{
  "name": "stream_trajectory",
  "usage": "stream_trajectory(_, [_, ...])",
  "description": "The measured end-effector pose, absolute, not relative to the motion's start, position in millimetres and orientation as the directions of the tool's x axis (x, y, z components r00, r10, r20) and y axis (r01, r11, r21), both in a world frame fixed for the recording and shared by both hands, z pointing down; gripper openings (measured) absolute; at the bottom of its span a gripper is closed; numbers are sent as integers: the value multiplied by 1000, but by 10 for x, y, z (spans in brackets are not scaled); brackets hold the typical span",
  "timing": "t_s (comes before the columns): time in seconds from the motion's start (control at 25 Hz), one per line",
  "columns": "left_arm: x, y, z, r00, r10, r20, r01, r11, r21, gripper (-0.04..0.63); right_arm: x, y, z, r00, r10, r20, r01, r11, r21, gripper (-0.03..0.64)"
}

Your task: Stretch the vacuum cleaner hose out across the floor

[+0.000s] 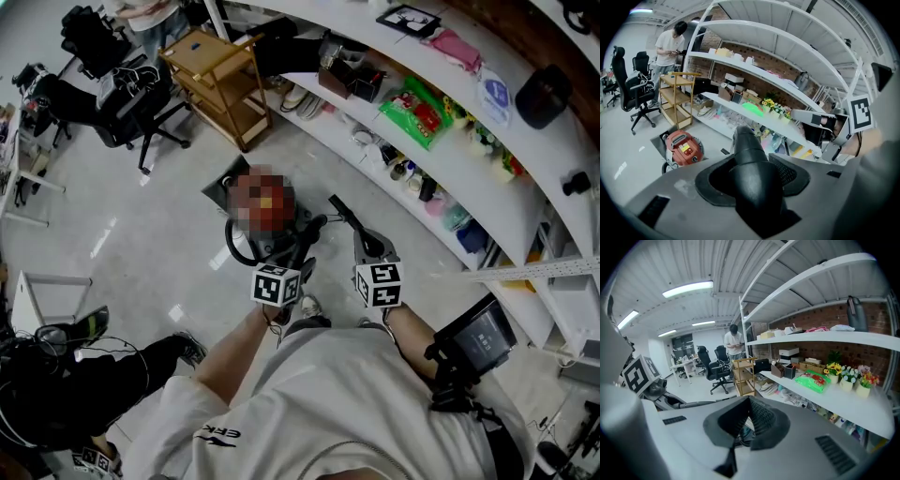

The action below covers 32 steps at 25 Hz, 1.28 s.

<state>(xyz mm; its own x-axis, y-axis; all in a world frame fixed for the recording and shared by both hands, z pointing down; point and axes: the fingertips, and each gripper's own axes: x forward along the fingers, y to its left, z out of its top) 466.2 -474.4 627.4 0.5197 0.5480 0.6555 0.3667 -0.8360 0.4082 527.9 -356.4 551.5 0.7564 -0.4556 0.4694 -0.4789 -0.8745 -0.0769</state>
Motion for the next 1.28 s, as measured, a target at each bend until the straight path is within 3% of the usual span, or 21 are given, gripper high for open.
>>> stream_trajectory(0.56, [3909, -3895, 6089, 582, 490, 649, 278, -870, 407, 209, 4534, -2582, 5458, 704, -528, 476, -566, -821, -74, -2])
stream_trajectory(1.28, [3372, -3585, 6236, 460, 615, 641, 460, -782, 420, 209, 3804, -2307, 5572, 797, -361, 483, -379, -923, -64, -2])
